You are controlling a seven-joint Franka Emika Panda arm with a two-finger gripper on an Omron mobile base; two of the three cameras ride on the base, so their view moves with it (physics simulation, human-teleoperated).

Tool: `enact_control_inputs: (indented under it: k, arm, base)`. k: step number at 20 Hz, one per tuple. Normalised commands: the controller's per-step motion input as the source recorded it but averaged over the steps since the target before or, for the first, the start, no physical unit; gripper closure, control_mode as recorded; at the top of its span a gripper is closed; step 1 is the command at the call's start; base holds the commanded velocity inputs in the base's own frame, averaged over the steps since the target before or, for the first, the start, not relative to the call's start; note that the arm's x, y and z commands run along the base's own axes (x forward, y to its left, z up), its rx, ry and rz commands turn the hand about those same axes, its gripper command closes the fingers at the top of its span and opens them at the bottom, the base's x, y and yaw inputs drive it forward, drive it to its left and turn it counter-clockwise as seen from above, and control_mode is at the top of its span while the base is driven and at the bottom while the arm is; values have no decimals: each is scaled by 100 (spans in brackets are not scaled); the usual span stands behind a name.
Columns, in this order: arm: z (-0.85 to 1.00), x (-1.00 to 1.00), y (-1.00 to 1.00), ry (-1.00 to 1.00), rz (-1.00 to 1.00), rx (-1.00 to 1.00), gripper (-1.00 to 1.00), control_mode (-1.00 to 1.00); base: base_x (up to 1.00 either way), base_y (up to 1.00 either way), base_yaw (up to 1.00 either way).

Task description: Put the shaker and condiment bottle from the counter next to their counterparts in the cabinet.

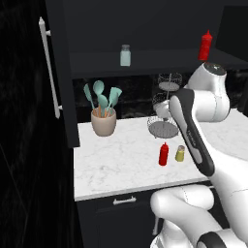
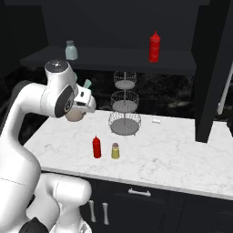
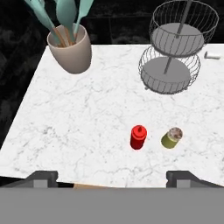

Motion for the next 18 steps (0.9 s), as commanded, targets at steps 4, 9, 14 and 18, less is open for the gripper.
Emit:
enact_control_inputs:
  k: [4, 9, 14, 18]
  arm:
    - [-15, -23, -23, -14, 0, 8, -100, -100]
    - [-19, -24, -36, -19, 4, 9, -100, -100]
    - [-10, -27, -34, -20, 15, 7, -100, -100]
    - [-6, -21, -31, -17, 23, 4, -100, -100]
  base:
    - [0, 0, 0]
    - [0, 0, 0]
    - [0, 0, 0]
    - [0, 0, 0]
